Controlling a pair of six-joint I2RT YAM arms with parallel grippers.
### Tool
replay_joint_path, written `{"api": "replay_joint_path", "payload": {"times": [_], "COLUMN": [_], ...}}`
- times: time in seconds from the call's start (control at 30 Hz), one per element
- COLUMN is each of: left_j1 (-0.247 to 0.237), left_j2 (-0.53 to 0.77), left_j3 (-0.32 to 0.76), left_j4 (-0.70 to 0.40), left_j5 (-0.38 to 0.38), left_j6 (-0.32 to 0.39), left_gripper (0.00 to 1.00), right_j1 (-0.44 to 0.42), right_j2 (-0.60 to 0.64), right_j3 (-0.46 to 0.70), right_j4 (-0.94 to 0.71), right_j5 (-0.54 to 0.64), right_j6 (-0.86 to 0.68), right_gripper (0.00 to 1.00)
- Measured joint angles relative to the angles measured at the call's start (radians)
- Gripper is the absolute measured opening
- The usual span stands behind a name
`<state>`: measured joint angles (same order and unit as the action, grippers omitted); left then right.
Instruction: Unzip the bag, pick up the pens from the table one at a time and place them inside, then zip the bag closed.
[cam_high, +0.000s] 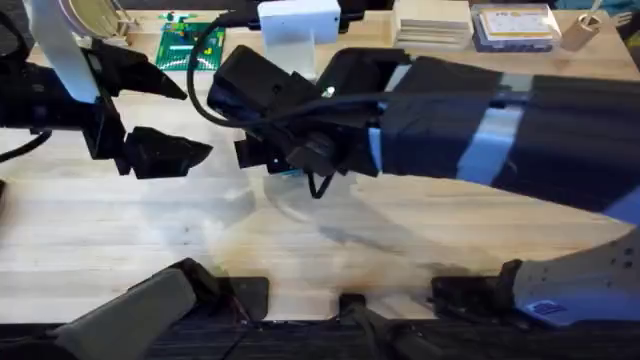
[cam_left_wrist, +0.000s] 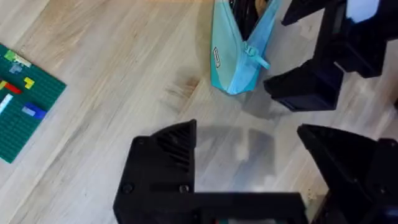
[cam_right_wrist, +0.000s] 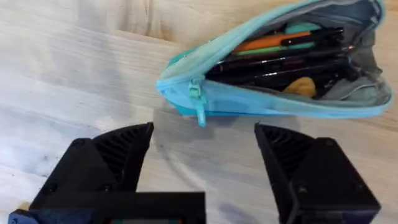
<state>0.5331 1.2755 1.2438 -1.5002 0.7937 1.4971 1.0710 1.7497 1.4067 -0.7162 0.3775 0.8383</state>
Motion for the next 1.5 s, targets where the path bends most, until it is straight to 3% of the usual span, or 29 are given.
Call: {"api": "replay_joint_path", "payload": {"times": [0.87,1.5], "left_j1": [0.000,0.000], "left_j2": [0.000,0.000], "left_j3": [0.000,0.000], "left_j4": [-0.011,-0.011], "left_j5": [0.000,0.000], "left_j6": [0.000,0.000], "left_gripper": [0.993,0.993], "right_j1": [0.000,-0.002], "right_j2": [0.103,0.103], "right_j3": [0.000,0.000], "right_j4": [0.065,0.107], "right_j5": [0.053,0.098], "right_j6": [0.000,0.000], "right_gripper": [0.990,0.986]}}
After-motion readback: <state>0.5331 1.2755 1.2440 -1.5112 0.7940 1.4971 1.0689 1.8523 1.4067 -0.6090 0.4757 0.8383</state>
